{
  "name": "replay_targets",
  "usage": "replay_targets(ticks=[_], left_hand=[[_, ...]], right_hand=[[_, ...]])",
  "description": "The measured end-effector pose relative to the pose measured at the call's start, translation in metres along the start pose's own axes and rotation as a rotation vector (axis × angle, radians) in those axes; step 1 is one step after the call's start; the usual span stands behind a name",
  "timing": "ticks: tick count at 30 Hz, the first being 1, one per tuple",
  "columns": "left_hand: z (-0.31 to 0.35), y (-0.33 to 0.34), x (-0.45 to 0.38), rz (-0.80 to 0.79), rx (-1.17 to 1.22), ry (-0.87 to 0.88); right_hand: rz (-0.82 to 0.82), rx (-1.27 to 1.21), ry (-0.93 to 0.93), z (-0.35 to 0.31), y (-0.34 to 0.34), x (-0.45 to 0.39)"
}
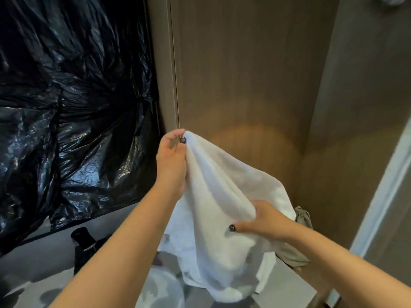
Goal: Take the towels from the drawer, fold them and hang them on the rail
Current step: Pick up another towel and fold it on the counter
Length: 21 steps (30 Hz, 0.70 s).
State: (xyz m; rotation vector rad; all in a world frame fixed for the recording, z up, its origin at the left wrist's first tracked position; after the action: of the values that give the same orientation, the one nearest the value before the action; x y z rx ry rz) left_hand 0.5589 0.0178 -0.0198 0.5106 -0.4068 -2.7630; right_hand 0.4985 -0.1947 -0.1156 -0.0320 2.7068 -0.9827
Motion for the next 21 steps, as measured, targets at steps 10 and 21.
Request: replay_targets(ticks=[10,21], left_hand=[[0.033,-0.016,-0.027,-0.105,-0.083,0.164],[0.067,0.017,0.021,-0.235,-0.412,0.467]], right_hand=[[0.132,0.848,-0.127,0.001,-0.128,-0.007],[0.528,0.834,-0.275,-0.056,-0.276,0.049]])
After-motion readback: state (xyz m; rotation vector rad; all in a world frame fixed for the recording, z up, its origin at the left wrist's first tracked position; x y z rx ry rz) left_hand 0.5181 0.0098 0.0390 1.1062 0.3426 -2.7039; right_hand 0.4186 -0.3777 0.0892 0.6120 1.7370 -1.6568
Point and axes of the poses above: each hand's wrist, its own x-axis away from the middle knuckle, its own y-axis out of the palm, z = x × y, the point moved 3 cm from there along -x, towards the middle knuckle, and after that the axes turned 9 degrees about z, right-handed, at the moved point
